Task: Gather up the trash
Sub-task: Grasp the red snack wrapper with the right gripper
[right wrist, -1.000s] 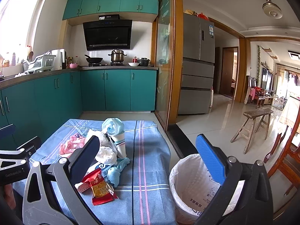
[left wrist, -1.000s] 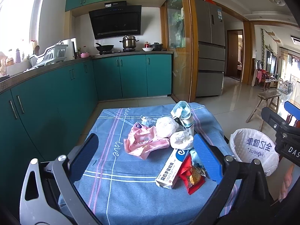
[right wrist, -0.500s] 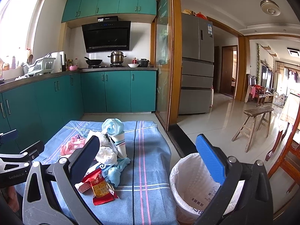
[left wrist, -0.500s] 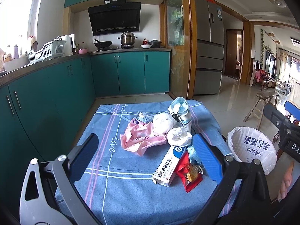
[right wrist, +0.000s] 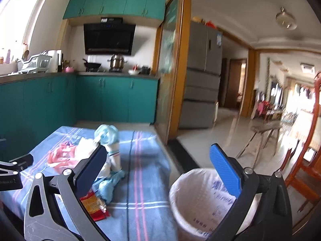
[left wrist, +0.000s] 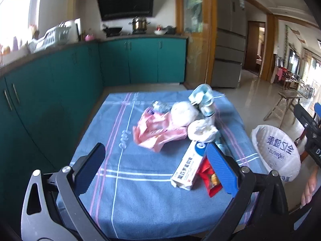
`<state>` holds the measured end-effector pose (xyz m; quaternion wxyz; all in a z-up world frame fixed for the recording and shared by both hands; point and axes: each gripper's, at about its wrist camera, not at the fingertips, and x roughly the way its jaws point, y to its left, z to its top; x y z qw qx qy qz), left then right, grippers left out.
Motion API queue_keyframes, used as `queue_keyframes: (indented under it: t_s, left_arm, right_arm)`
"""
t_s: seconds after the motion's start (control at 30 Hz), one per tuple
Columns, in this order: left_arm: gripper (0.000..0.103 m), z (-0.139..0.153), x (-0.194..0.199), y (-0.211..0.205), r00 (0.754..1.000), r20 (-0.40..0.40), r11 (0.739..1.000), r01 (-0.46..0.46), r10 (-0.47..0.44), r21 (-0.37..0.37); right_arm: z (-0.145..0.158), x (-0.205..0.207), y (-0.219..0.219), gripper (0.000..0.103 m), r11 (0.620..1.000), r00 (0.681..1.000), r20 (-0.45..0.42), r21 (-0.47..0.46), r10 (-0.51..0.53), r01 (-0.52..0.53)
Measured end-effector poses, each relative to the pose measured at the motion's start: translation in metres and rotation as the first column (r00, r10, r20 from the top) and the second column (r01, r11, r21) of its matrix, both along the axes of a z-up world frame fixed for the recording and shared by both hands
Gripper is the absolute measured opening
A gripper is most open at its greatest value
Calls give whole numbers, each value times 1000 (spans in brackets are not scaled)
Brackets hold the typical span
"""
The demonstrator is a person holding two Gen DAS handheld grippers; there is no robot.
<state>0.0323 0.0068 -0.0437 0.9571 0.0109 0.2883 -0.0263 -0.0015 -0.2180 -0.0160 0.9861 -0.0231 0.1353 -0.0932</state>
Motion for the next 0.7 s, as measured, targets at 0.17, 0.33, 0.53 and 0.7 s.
queue_keyframes:
  t_s: [0.17, 0.33, 0.53, 0.7]
  left_arm:
    - [100, -14, 17, 15, 998, -58, 999, -41, 40, -23]
    - [100, -16, 29, 16, 996, -72, 999, -46, 45, -14]
    - [100, -11, 41, 20, 997, -47, 998, -67, 67, 10]
    - [100, -1, 36, 20, 998, 46, 999, -45, 45, -5]
  right_arm:
    - [-8, 21, -1, 100, 999, 999, -41, 29, 15, -14]
    - [-14, 47, 4, 100, 998, 996, -82, 47, 39, -35]
    - [-10, 75, 10, 100, 996, 993, -93, 58, 77, -71]
    - [-11, 90, 12, 100, 994, 988, -116, 60, 101, -95]
